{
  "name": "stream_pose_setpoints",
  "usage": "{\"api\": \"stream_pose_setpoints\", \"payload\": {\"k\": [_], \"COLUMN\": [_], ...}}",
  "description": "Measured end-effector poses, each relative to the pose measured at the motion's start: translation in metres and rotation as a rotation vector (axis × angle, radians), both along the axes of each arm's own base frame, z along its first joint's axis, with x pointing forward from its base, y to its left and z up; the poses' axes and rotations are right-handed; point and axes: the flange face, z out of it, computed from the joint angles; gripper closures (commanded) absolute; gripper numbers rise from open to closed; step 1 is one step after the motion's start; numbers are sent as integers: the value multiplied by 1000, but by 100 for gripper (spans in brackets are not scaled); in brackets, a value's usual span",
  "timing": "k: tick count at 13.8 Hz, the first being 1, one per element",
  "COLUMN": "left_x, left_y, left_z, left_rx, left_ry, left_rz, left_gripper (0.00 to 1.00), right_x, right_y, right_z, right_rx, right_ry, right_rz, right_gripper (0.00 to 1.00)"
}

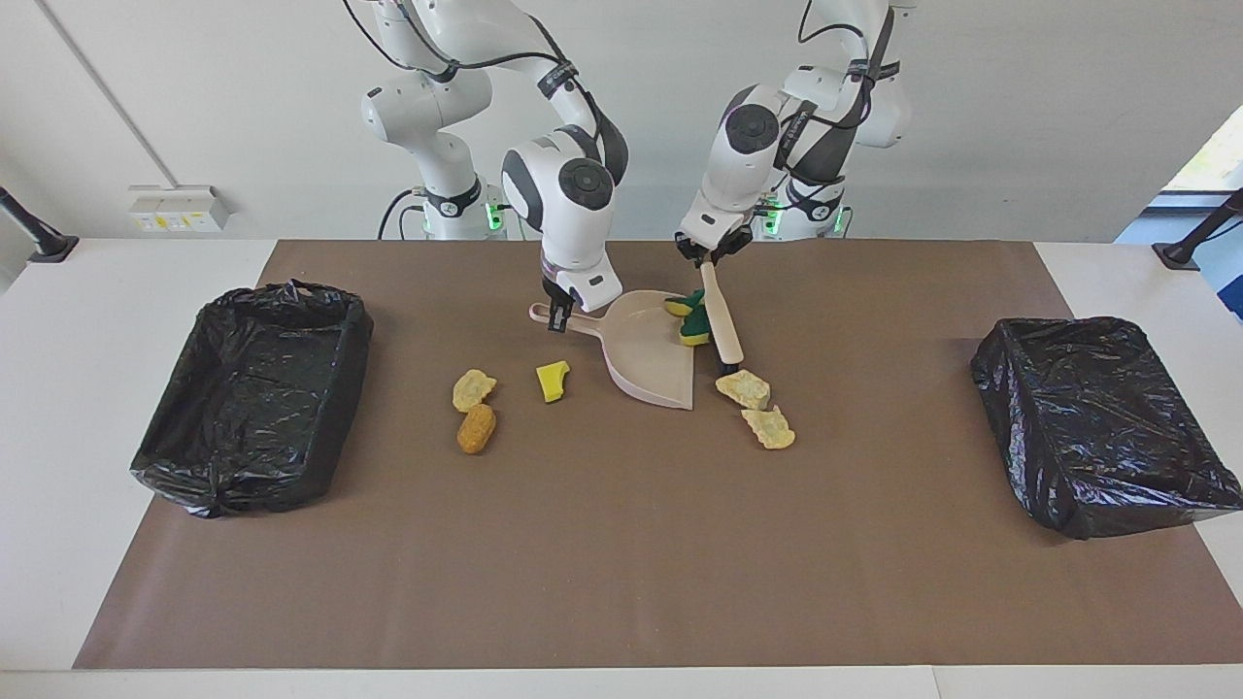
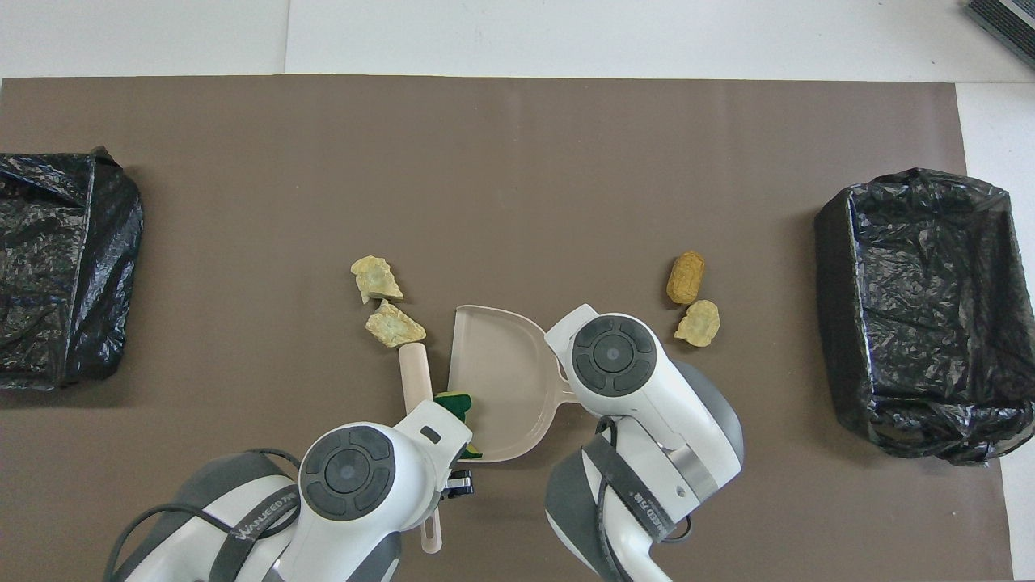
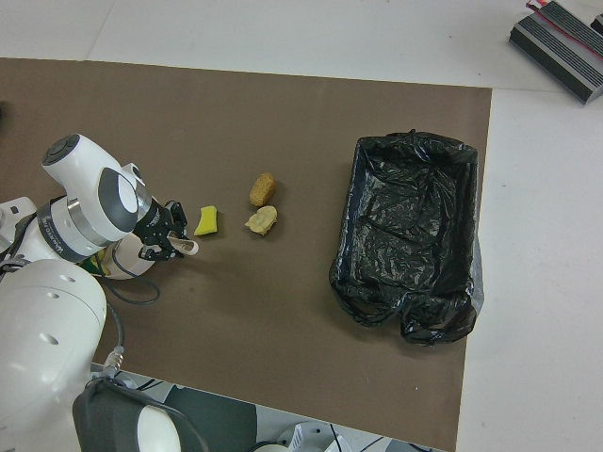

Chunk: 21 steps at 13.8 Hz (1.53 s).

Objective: Sweep and dump trash in bin
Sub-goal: 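Sweep the sponge and tan pieces into the dustpan with the left gripper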

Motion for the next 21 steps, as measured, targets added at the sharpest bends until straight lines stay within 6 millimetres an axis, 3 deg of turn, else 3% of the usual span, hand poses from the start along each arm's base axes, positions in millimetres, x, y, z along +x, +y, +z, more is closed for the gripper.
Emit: {"api": "stream_pose_setpoints", "payload": {"k": [4,8,15,21], "left_x": [4,27,88,165], "left_y": [-30,-30,38,137], "left_z": [24,53,41,35], "left_rx": [-41,-83,-54,-14], "left_ry": [-37,-88,-112,-164], "left_rz": [-38,-14,-32,-206], "left_gripper": [100,100,100,100], "right_x": [0,0,0,0], "right_y": [0,0,0,1], "right_z": [0,0,0,0], "right_rx": [0,0,0,-8], "right_ry": [0,0,0,-13], "right_rz": [0,0,0,-63], "right_gripper": [100,100,100,100]}}
